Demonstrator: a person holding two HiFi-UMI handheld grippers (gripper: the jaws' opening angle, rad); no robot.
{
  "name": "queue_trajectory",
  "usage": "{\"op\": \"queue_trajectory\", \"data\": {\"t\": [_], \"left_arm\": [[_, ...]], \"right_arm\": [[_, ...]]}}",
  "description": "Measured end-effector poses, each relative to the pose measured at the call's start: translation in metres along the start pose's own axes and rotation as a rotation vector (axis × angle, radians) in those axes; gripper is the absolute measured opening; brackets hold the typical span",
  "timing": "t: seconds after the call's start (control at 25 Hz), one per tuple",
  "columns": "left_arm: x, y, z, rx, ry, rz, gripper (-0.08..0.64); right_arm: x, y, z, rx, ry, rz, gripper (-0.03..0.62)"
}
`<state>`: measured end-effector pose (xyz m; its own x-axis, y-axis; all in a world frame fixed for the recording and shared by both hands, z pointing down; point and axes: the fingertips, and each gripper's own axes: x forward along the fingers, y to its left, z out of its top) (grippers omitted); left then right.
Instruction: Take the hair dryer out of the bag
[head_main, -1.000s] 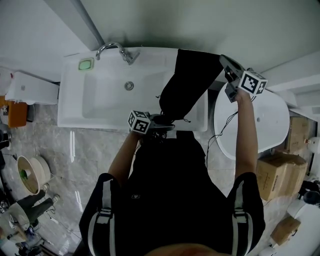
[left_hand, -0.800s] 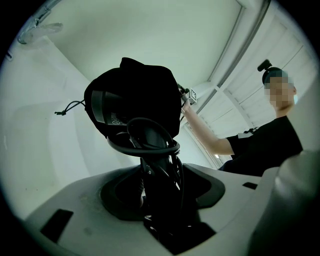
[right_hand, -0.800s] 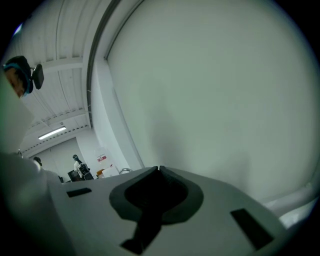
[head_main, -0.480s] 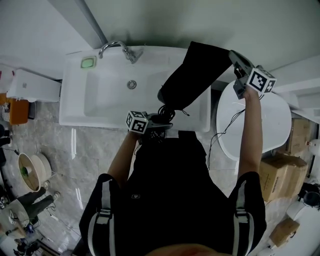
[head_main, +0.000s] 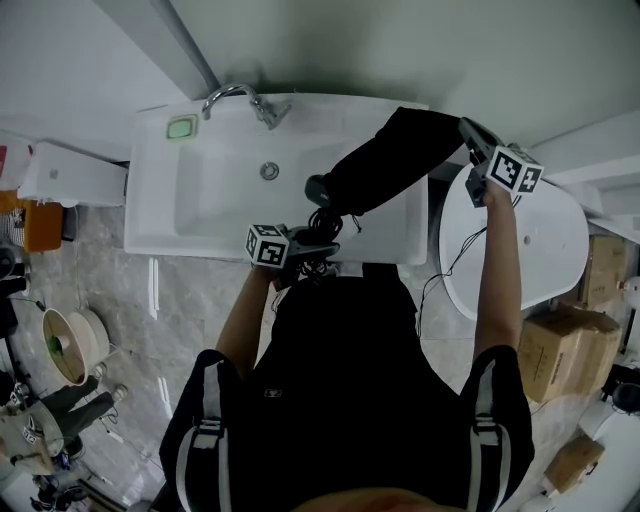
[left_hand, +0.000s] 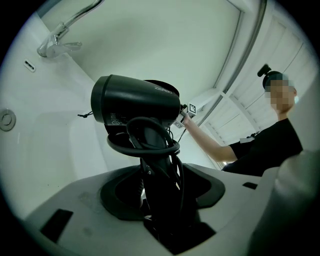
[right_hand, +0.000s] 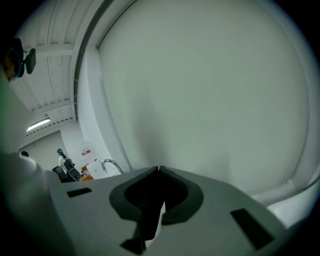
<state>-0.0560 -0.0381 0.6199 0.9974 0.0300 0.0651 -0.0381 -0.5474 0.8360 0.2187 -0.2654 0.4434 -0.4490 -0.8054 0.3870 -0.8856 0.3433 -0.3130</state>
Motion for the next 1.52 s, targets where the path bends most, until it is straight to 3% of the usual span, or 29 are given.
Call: {"op": "queue_trajectory", "data": {"t": [0.2, 0.36, 0.56, 0.68, 0.8, 0.96, 1.16, 1.32, 1.52], "left_arm": [[-0.011, 0.006, -0.002, -0.007, -0.002, 0.011, 0.227], [-0.019, 0.008, -0.001, -0.013, -0.018, 0.01, 0.227], [-0.022, 0.008, 0.003, -0.015, -0.02, 0.018, 0.227], [-0.018, 0.004, 0.004, -0.004, -0.011, 0.029, 0.227], [-0.017, 0.0, 0.007, 0.008, -0.02, 0.044, 0.227], [-0.01, -0.008, 0.009, 0.01, -0.05, 0.05, 0.227], [0.004, -0.019, 0.006, 0.027, -0.059, 0.044, 0.227], [0.013, -0.027, 0.005, 0.038, -0.084, 0.061, 0.227], [0.032, -0.038, 0.006, 0.041, -0.131, 0.103, 0.227]], "right_arm": [[-0.003, -0.022, -0.01, 0.044, -0.016, -0.074, 0.067], [0.004, -0.033, -0.074, 0.05, 0.103, -0.144, 0.067], [0.008, -0.021, -0.166, 0.056, 0.233, -0.169, 0.068], [0.004, -0.008, -0.212, -0.022, 0.309, -0.184, 0.085], [0.002, 0.008, -0.244, -0.157, 0.375, -0.199, 0.198], [-0.015, 0.05, -0.26, -0.352, 0.337, -0.185, 0.215], [-0.037, 0.083, -0.261, -0.472, 0.245, -0.147, 0.206], [-0.052, 0.099, -0.254, -0.494, 0.206, -0.098, 0.21], [-0.069, 0.111, -0.253, -0.483, 0.185, -0.012, 0.155]]}}
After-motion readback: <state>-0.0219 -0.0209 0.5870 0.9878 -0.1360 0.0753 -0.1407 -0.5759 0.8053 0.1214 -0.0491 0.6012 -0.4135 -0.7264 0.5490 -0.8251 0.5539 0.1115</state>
